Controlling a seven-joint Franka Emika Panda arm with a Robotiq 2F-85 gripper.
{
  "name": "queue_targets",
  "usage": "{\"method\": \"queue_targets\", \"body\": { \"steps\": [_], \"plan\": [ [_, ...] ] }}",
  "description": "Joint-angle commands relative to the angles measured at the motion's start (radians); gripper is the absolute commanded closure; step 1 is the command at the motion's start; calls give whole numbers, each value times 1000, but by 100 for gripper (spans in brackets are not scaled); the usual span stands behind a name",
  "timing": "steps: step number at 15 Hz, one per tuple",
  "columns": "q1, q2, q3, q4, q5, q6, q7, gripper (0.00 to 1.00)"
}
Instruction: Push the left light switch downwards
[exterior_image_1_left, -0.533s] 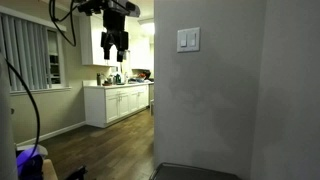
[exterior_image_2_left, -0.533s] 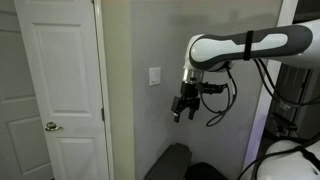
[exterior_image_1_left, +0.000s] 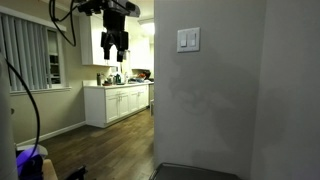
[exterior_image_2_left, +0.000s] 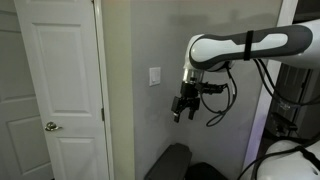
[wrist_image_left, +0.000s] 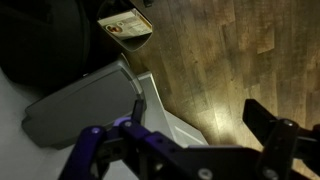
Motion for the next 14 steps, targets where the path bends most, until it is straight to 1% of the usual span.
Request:
{"method": "queue_targets", "body": {
  "steps": [1, 3, 4, 5, 9, 12, 13, 14],
  "plan": [
    [-16, 0, 11, 3, 8, -5, -8, 0],
    [-17, 11, 13, 8, -1, 7, -15, 0],
    [-22, 48, 14, 24, -15, 50, -29, 0],
    [-26, 60, 19, 28, -28, 79, -29, 0],
    [-33, 155, 38, 47, -80, 333, -33, 0],
    [-25, 222, 42, 63, -106, 519, -24, 0],
    [-16, 242, 36, 69, -106, 559, -39, 6],
    [-14, 259, 36, 75, -109, 598, -39, 27]
  ]
}}
